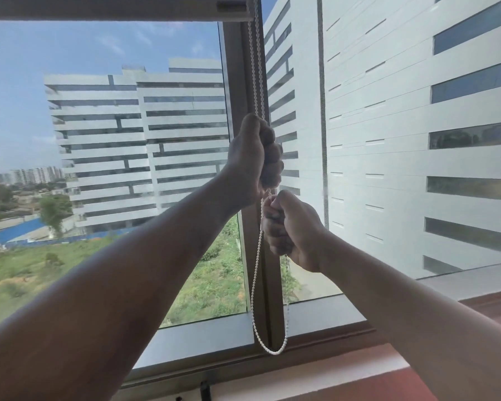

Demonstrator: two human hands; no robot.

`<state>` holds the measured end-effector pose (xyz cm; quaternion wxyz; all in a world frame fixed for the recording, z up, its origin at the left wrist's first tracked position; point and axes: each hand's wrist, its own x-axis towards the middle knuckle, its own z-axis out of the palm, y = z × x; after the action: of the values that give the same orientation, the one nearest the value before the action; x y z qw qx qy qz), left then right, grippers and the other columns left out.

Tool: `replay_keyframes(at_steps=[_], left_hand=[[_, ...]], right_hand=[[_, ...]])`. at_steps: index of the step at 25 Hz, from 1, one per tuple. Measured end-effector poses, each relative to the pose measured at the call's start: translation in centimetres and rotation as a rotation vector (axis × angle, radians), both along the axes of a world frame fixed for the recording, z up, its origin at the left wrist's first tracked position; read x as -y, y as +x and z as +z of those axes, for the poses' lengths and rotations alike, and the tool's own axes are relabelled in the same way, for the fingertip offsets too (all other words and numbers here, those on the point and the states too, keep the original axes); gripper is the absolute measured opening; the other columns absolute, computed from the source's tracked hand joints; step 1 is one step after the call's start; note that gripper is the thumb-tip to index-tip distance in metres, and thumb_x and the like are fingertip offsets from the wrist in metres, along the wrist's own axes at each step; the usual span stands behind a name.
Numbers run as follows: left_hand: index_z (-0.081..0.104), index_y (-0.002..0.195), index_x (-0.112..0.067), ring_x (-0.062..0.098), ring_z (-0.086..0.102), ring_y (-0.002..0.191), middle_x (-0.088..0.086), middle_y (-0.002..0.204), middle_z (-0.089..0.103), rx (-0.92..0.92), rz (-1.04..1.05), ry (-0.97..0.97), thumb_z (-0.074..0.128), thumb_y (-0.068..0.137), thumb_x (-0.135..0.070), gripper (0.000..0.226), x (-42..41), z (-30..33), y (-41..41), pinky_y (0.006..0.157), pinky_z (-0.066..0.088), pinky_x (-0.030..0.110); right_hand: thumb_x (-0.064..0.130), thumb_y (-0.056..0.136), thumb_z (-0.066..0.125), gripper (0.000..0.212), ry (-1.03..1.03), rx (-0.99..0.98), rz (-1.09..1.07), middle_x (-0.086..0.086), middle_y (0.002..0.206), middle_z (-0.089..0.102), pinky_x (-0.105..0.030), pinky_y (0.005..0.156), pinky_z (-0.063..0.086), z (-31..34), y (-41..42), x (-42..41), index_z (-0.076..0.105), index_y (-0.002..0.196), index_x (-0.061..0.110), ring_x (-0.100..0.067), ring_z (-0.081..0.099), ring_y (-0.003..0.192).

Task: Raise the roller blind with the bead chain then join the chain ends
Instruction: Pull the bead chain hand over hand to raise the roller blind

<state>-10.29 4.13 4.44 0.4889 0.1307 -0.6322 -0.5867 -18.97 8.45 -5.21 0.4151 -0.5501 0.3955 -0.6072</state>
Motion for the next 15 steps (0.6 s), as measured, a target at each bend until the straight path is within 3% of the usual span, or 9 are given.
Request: replay_keyframes(at_steps=[5,9,12,15], left_hand=[[0.025,0.056,-0.026,0.014,0.009,0.041,-0.003,0.048,0.018,0.063,0.066,-0.055,0.029,0.096,-0.024,0.040,1.1,-5.1,0.0,0.041,0.017,0.020],[0.026,0.055,-0.026,0.013,0.012,0.040,-0.003,0.045,0.021,0.089,0.074,-0.081,0.029,0.094,-0.022,0.040,1.1,-6.6,0.5,0.041,0.019,0.020],[0.028,0.056,-0.026,0.012,0.010,0.042,-0.002,0.047,0.020,0.080,0.066,-0.069,0.029,0.096,-0.021,0.040,1.2,-6.5,1.4,0.042,0.019,0.018],[0.028,0.060,-0.025,0.011,0.011,0.042,-0.003,0.048,0.021,0.064,0.042,-0.050,0.029,0.097,-0.023,0.037,0.9,-6.4,1.8,0.043,0.017,0.018]], right_hand=[[0.019,0.093,0.035,0.032,0.142,-0.047,-0.045,-0.002,0.053,0.029,-0.036,0.054,0.012,-3.5,0.4,-0.2,0.031,0.061,0.021,-0.018,0.019,0.048],[0.019,0.097,0.038,0.029,0.200,-0.091,0.007,-0.005,0.059,0.051,-0.032,0.053,0.032,-4.6,-0.2,-0.3,0.046,0.070,0.014,-0.019,0.041,0.052],[0.024,0.098,0.046,0.027,0.177,-0.174,-0.105,-0.008,0.080,0.068,-0.035,0.072,0.047,-4.0,-0.9,-0.8,0.065,0.087,0.009,-0.020,0.061,0.069],[0.027,0.098,0.044,0.029,0.019,-0.096,-0.249,-0.009,0.094,0.071,-0.038,0.083,0.047,0.0,-1.6,-0.7,0.068,0.095,0.011,-0.025,0.062,0.088]])
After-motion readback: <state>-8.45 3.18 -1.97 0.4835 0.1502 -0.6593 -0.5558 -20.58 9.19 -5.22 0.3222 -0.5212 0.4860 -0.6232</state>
